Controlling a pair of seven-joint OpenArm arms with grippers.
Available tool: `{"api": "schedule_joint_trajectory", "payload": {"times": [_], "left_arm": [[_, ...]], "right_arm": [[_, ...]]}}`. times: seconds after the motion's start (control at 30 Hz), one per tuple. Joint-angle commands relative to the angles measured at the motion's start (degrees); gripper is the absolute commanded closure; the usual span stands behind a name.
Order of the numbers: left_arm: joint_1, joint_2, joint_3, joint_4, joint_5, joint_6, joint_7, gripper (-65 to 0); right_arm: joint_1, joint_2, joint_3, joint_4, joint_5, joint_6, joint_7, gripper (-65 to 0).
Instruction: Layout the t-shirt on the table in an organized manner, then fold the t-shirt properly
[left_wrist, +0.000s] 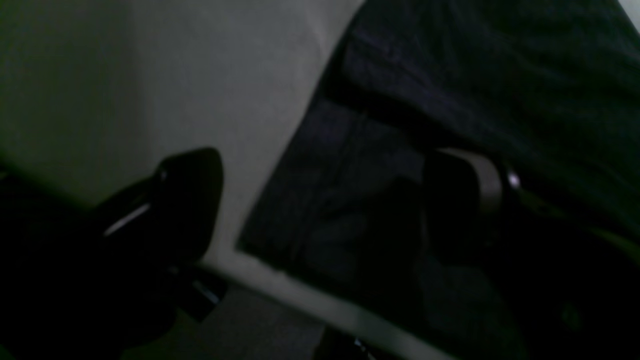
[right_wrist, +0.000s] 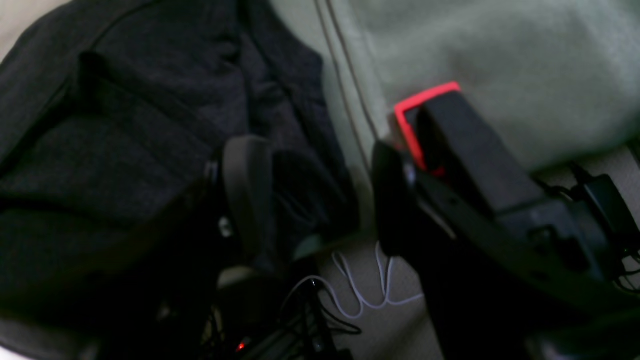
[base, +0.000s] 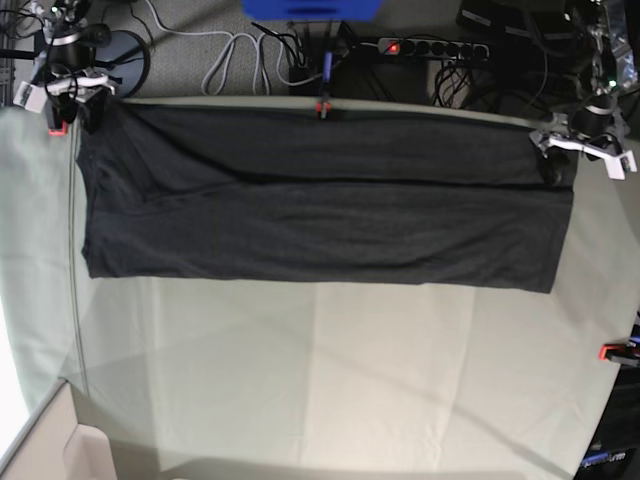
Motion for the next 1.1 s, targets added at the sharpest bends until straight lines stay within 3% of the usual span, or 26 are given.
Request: {"api": "schedule_joint_trajectory", "payload": {"times": [0.0,0.57,0.7,0.77,0.97,1.07], "left_arm": [[0.1,-0.8,-0.3,0.1,-0.2,-0.2,0.6,-61.5],[0.2,-0.8,-0.2,-3.0,-0.2,-0.3,0.6,-61.2],[0.2,-1.2,3.9,-3.7,-0.2,-0.3,0.5,-61.0],[0.2,-1.2,4.8,-3.7,-0.2,-0.3,0.5,-57.5],[0.2,-0.9,5.0,-3.7,-0.2,-0.3,0.5,-33.4],[0.2,-0.9,4.9,-3.7,-0.2,-0.3,0.5,-29.5]], "right_arm": [[-0.3,0.6,0.2,0.7,0.8,0.8,1.3,-32.2],[-0.7,1.1,-0.3,-2.9,0.8,0.8,1.3,-32.4],[-1.6,1.1,-2.5,-2.9,0.8,0.8,1.3,-32.3],[-1.7,1.2,-3.4,-2.9,0.8,0.8,1.3,-32.3],[-2.0,1.2,-3.8,-2.9,0.8,0.8,1.3,-32.2],[-2.0,1.3,-3.8,-2.9,0.8,0.8,1.3,-32.2]]}}
